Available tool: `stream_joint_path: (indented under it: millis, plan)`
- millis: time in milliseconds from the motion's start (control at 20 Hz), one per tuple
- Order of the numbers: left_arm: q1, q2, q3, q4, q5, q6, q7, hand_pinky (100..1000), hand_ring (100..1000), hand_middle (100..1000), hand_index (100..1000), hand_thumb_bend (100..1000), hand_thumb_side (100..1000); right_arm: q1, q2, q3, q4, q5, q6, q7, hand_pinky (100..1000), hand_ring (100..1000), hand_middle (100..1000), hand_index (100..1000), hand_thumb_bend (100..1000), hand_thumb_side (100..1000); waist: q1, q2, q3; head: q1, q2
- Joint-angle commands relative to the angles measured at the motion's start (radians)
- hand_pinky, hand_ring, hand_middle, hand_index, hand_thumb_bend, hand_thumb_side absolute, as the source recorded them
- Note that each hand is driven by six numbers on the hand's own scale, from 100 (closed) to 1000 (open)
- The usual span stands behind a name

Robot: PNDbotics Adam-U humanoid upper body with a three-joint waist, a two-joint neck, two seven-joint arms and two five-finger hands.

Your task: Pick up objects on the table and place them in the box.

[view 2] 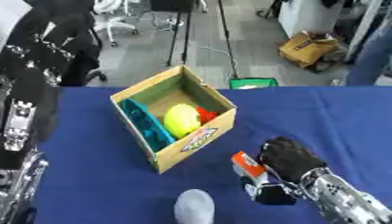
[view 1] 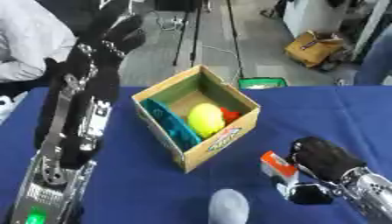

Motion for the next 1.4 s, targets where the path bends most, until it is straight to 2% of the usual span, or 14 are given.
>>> stream_joint_path:
  millis: [50,700,1000,1250,1400]
  plan:
    - [-0.016,0.001,0.005,-0.010,-0.001,0.000,-0.002,935,965,999,1000,100,740,-0.019,-0.036,-0.018,-0.051,-0.019,0.014,-0.006,870,814,321,471,172,825,0.000,-0.023,-0.002,0.003,-0.009]
    - [-0.016,0.000,0.006,-0.010,-0.002,0.000,-0.001,936,965,1000,1000,100,737,-0.042,-0.081,-0.041,-0.189,-0.065,0.050,0.005,868,805,295,447,159,858,-0.001,-0.030,-0.001,0.012,-0.022]
    - [-0.015,-0.001,0.003,-0.010,0.000,0.001,-0.004,936,965,1000,1000,100,737,-0.089,-0.111,-0.066,-0.263,-0.083,0.076,-0.006,868,801,284,438,153,892,-0.004,-0.035,0.010,0.012,-0.026]
    - [-0.015,-0.004,0.000,-0.010,0.003,0.001,-0.008,936,965,1000,1000,100,736,-0.127,-0.125,-0.070,-0.269,-0.081,0.088,-0.001,869,801,280,435,151,902,-0.007,-0.037,0.022,0.003,-0.028]
    - [-0.016,-0.008,-0.004,-0.010,0.005,0.001,-0.012,936,965,1000,1000,100,735,-0.171,-0.111,-0.076,-0.233,-0.077,0.102,-0.003,869,801,275,429,157,904,-0.007,-0.038,0.035,-0.009,-0.032]
